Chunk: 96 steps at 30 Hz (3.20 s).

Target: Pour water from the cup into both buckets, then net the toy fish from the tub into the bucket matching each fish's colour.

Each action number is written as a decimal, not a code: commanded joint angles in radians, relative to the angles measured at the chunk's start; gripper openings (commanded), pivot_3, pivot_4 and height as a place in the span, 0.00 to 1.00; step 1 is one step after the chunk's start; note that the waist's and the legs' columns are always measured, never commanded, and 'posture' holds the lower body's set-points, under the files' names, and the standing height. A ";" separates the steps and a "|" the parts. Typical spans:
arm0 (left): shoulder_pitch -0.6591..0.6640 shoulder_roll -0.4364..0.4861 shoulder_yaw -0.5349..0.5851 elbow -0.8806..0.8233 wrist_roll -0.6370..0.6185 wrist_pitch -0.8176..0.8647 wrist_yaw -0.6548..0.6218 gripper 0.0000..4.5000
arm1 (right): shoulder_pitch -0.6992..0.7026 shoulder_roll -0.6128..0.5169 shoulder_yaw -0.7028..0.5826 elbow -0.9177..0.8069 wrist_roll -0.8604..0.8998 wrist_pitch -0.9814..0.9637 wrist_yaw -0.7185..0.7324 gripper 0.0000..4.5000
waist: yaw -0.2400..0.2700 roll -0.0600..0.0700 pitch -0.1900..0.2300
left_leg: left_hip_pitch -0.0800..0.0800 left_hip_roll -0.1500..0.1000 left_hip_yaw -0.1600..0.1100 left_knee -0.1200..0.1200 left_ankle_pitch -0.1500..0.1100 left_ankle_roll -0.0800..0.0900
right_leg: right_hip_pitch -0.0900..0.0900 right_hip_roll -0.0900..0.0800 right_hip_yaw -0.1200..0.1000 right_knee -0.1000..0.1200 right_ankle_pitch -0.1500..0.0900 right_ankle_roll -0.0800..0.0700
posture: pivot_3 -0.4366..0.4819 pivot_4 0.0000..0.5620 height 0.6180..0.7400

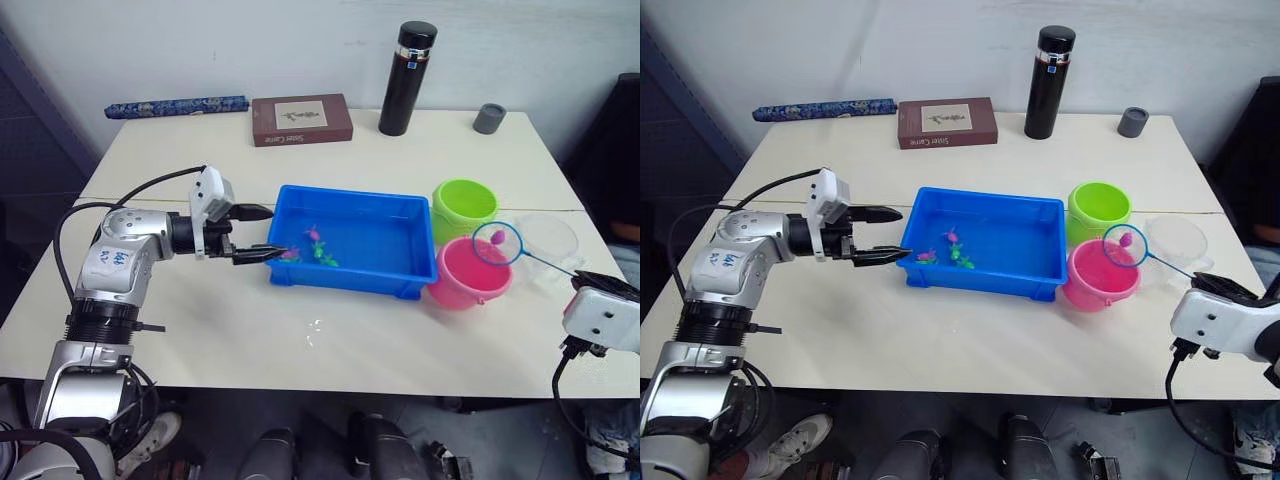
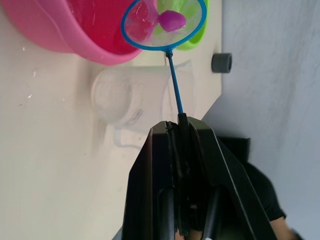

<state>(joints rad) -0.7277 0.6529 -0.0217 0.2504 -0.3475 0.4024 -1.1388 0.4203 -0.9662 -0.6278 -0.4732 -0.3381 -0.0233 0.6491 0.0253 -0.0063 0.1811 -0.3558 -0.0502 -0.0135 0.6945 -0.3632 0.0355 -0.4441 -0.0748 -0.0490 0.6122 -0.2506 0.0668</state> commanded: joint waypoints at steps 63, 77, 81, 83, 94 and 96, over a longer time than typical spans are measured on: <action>0.215 0.147 0.224 -0.200 -0.021 0.192 0.193 0.99 | -1.016 0.144 0.666 0.057 0.464 1.038 0.317 0.00 | -0.001 0.000 0.000 | 0.000 0.002 -0.001 0.004 0.000 0.001 | -0.001 -0.001 0.000 0.008 -0.001 -0.002 | 0.48 0.27 0.99; 0.323 0.137 0.242 -0.357 -0.080 0.260 0.259 0.99 | -1.259 0.278 0.940 0.397 0.385 1.025 0.163 0.00 | -0.009 0.000 0.000 | -0.002 0.000 -0.002 0.004 -0.001 0.001 | -0.003 -0.002 -0.001 0.008 -0.001 -0.002 | 0.48 0.27 0.99; 0.333 0.138 0.243 -0.374 -0.092 0.266 0.269 0.99 | -1.292 0.298 0.965 0.464 0.359 0.985 0.143 0.00 | -0.014 0.000 0.000 | -0.002 0.000 -0.002 0.003 -0.001 0.000 | -0.003 -0.002 -0.001 0.008 -0.001 -0.002 | 0.48 0.27 0.99; 0.336 0.138 0.244 -0.379 -0.097 0.268 0.274 0.99 | -1.301 0.304 0.978 0.483 0.350 0.968 0.141 0.00 | -0.018 0.000 0.000 | -0.002 0.000 -0.002 0.003 -0.001 0.000 | -0.003 -0.002 -0.001 0.008 -0.001 -0.002 | 0.48 0.27 0.99; 0.357 0.143 0.252 -0.402 -0.114 0.274 0.295 0.99 | -1.346 0.369 1.002 0.567 0.319 0.910 0.122 0.00 | -0.029 0.000 0.000 | -0.002 0.001 -0.002 0.002 -0.001 0.000 | -0.003 -0.001 -0.001 0.008 -0.001 -0.002 | 0.48 0.27 0.99; 0.359 0.145 0.252 -0.404 -0.116 0.274 0.299 0.99 | -1.353 0.381 1.001 0.584 0.310 0.894 0.115 0.00 | -0.029 0.000 0.000 | -0.002 0.000 -0.002 0.002 -0.001 0.000 | -0.003 -0.001 -0.001 0.008 -0.001 -0.002 | 0.48 0.27 0.99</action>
<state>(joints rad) -0.3729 0.7858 0.1964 -0.1134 -0.4469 0.6796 -0.8430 -0.9047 -0.5860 0.3871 0.1194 -0.0131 0.8935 0.7739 -0.0038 -0.0063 0.1809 -0.3579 -0.0497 -0.0153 0.6970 -0.3638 0.0353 -0.4476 -0.0761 -0.0498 0.6199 -0.2517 0.0647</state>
